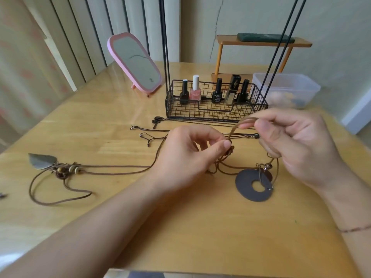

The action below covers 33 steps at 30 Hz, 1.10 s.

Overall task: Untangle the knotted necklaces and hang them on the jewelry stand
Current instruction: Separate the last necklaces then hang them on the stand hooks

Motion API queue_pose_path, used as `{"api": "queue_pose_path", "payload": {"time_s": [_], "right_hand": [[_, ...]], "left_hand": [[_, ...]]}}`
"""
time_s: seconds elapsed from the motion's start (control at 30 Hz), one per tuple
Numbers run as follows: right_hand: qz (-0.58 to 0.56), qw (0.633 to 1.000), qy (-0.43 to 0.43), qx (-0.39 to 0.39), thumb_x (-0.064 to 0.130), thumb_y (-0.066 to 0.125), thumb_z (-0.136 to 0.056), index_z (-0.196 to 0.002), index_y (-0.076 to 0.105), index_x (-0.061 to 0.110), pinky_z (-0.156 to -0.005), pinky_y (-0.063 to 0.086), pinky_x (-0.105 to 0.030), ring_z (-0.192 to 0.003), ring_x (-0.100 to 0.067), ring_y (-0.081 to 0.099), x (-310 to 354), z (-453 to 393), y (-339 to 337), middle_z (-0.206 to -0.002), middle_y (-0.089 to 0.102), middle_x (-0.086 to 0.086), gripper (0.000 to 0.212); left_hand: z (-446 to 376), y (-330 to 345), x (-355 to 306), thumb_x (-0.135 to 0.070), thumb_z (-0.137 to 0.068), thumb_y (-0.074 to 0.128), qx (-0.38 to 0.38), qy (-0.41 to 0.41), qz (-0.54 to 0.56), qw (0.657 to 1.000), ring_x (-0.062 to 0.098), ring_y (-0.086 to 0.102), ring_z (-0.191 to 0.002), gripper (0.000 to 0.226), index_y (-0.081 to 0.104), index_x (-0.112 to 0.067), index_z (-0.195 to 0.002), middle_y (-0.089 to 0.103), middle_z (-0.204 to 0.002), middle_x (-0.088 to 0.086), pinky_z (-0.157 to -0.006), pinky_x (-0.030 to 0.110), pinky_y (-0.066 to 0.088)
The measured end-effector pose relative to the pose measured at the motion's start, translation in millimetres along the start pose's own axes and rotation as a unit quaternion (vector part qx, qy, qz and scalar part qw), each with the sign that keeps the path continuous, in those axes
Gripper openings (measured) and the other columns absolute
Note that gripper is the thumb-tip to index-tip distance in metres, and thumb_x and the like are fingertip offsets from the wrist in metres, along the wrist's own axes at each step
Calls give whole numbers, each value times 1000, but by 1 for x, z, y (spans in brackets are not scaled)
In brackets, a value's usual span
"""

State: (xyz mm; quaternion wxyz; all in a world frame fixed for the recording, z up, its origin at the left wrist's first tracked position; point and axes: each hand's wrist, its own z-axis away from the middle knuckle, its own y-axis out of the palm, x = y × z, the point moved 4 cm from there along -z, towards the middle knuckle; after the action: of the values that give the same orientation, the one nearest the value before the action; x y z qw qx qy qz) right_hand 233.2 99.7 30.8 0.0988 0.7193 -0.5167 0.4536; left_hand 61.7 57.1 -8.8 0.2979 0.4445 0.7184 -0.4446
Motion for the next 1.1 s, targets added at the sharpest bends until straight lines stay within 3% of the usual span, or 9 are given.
{"api": "queue_pose_path", "payload": {"time_s": [0.1, 0.2, 0.27, 0.47, 0.6, 0.77, 0.83, 0.93, 1.1], "right_hand": [[-27, 999, 10, -21, 39, 57, -97, -98, 72, 16, -43, 27, -18, -43, 4, 34, -2, 1, -4, -55, 52, 28, 28], [-42, 998, 25, -42, 51, 62, -91, -87, 75, 29, -44, 19, -24, -42, -8, 26, -5, 2, -15, -50, 41, 21, 26], [-24, 999, 19, -44, 43, 64, -91, -78, 72, 28, -46, 23, -25, -44, -12, 27, -7, 5, -19, -49, 39, 17, 21], [85, 996, -20, -31, 26, 51, -87, -64, 56, 23, -46, 30, -33, -50, -25, 38, -5, 14, -13, -55, 45, -8, 23], [160, 982, -93, 38, 19, 52, -85, -60, 55, 14, -44, 29, -21, -47, -9, 37, 3, 19, -2, -50, 43, 1, 26], [178, 965, -81, 174, 26, 50, -96, -59, 59, 6, -46, 37, -32, -50, -17, 45, -6, 28, 13, -55, 47, -1, 43], [224, 964, -85, 112, 32, 49, -101, -66, 69, 5, -52, 45, -35, -58, -19, 59, -9, 26, 16, -63, 62, -2, 48], [272, 956, -96, -52, 15, 64, -94, -81, 76, 7, -58, 51, -34, -68, -15, 64, -7, 20, 16, -74, 69, -2, 19], [232, 964, -73, -107, 12, 71, -89, -96, 77, 8, -58, 54, -28, -79, -9, 66, -5, 17, 20, -87, 71, 2, 11]], "left_hand": [[-1, -4, 2, -18, -87, 74, 9, -17, 68, 997, 16, 60, -63, 12, 73, -22, -76, 71, -70, 0, -61, 30, 50], [-2, -7, 3, -2, -88, 71, 10, -69, 121, 990, 4, 57, -58, 20, 72, -16, -73, 67, -60, -7, -57, 18, 46], [-2, -8, 4, -1, -87, 69, 5, -104, 137, 985, 4, 59, -55, 21, 72, -15, -72, 68, -60, -5, -55, 14, 45], [0, -8, 12, -6, -89, 68, -26, -190, 153, 970, 21, 68, -62, 26, 69, -18, -66, 72, -65, 6, -53, 21, 52], [1, -8, 14, -3, -92, 61, -52, -211, 178, 960, 23, 72, -64, 24, 62, -11, -69, 73, -67, 11, -59, 28, 55], [-1, -9, 13, -2, -95, 59, -50, -184, 268, 944, 26, 73, -73, 17, 59, -8, -79, 75, -77, 13, -64, 27, 55], [-1, -8, 12, -1, -92, 63, -39, -162, 299, 940, 26, 74, -76, 16, 61, -10, -79, 75, -80, 12, -67, 27, 56], [-2, -8, 11, -7, -81, 70, -12, -128, 321, 938, 24, 74, -78, 16, 71, -20, -72, 75, -84, 12, -72, 28, 58], [1, -4, 8, -18, -76, 71, 65, -85, 334, 936, 20, 72, -78, 5, 74, -22, -78, 74, -80, 5, -77, 30, 57]]}}
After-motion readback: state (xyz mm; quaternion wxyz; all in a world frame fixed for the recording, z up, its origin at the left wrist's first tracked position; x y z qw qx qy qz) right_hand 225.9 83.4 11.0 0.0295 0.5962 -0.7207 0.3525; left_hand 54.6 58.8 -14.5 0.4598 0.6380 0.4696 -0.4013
